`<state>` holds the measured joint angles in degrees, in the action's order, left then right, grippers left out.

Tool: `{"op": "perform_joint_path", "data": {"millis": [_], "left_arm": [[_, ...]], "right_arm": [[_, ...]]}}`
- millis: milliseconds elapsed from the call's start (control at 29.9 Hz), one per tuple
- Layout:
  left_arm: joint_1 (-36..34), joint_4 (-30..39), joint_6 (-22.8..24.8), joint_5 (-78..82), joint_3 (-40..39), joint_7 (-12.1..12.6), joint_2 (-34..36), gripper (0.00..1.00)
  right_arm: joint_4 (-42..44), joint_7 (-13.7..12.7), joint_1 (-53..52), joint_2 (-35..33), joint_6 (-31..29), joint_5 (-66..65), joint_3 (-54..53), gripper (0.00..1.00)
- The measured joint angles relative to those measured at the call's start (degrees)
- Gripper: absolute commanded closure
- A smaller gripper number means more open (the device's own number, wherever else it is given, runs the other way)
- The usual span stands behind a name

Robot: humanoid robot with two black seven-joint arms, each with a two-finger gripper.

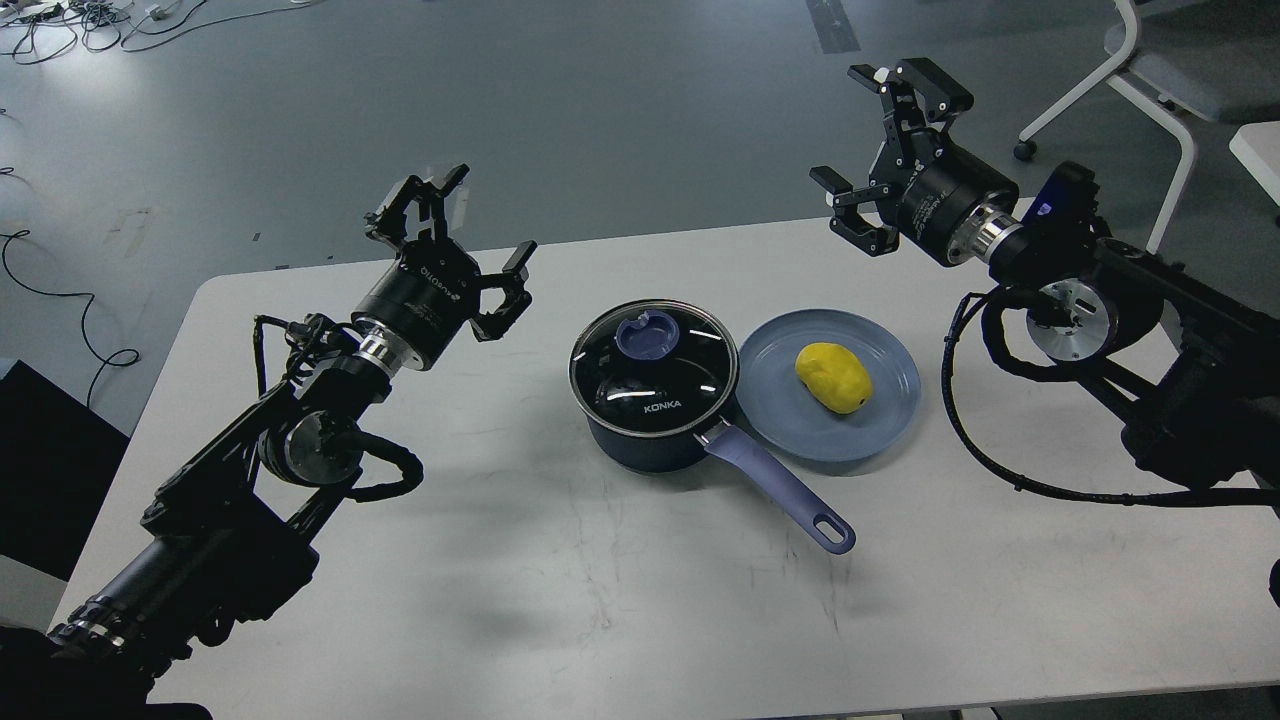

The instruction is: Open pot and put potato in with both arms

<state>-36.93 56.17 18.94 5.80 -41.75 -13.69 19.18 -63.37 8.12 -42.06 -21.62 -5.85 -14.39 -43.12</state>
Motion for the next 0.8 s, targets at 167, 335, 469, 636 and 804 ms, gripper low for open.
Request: {"op": "perform_joint_path", "data": {"millis": [167,335,469,636,804], "left_arm": [[0.07,0.56,0.0,0.0,-0.32,-0.04,-0.14,0.02],[0.1,0.62,-0.31,-0.23,-0.44,-0.16,-0.48,0.02],[0.1,0.62,-0.4,-0.64,-0.45,-0.16,-0.48,0.02],[0.04,0.62,-0.47,-0.37,0.43,-0.16,-0.48,0.02],[0.02,0.62,-0.45,-0.21,0.53,-0.16,-0.33,0.02]], "right_arm": [[0.08,0.02,-0.02,0.16,-1.35,-0.17,0.29,0.0],[0.09,0.04,-0.02,0.41,-1.69,-0.3,0.88,0.0],[0.22,0.07,-0.19,0.47,-1.71,-0.45,1.05,0.0],[0.34,0.38,-0.82,0.46,-1.71,-0.65,1.8,0.0],[0.35,0.79,-0.99,0.35,-1.71,-0.65,1.86,0.0]]}}
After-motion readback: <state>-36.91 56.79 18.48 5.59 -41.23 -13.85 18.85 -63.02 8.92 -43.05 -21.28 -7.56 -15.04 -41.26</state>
